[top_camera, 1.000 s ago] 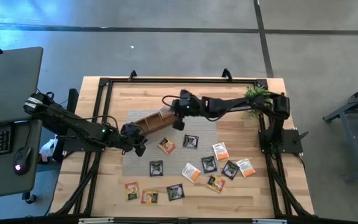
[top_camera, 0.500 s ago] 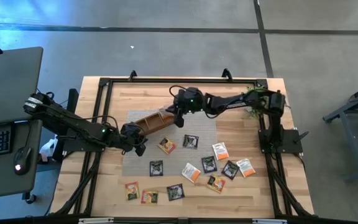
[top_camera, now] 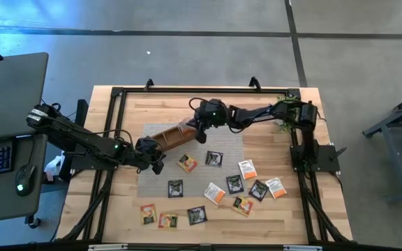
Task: Pick & Place Tea
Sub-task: Put the orange tea bag into the right section of the wooden organizer
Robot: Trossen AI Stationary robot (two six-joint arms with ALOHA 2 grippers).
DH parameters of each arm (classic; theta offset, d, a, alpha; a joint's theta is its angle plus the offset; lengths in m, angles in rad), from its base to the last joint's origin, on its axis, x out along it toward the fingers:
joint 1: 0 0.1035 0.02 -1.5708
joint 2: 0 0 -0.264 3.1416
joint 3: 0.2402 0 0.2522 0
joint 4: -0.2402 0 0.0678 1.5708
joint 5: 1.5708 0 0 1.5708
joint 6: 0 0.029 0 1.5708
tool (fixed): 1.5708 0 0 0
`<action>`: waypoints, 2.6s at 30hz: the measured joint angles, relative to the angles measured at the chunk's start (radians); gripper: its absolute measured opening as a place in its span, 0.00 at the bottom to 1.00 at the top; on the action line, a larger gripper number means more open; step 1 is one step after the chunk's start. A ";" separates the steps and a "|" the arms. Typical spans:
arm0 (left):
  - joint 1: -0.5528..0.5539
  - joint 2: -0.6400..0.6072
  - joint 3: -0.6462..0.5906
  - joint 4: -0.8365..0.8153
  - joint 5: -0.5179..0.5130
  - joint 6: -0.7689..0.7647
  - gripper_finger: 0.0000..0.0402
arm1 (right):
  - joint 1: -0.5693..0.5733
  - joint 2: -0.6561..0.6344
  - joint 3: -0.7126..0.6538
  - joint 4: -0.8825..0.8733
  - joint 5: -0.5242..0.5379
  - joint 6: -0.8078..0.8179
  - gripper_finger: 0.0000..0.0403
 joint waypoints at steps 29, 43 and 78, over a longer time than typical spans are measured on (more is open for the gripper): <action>0.000 0.000 0.000 0.007 0.005 -0.002 0.25 | 0.030 0.007 0.009 0.076 0.180 -0.175 0.22; 0.000 0.000 0.000 0.007 0.008 -0.001 0.25 | 0.095 0.030 0.049 -0.169 0.337 -0.193 0.03; 0.000 0.000 0.000 0.001 0.013 0.001 0.25 | 0.395 -0.433 0.050 -1.083 0.459 -0.004 0.19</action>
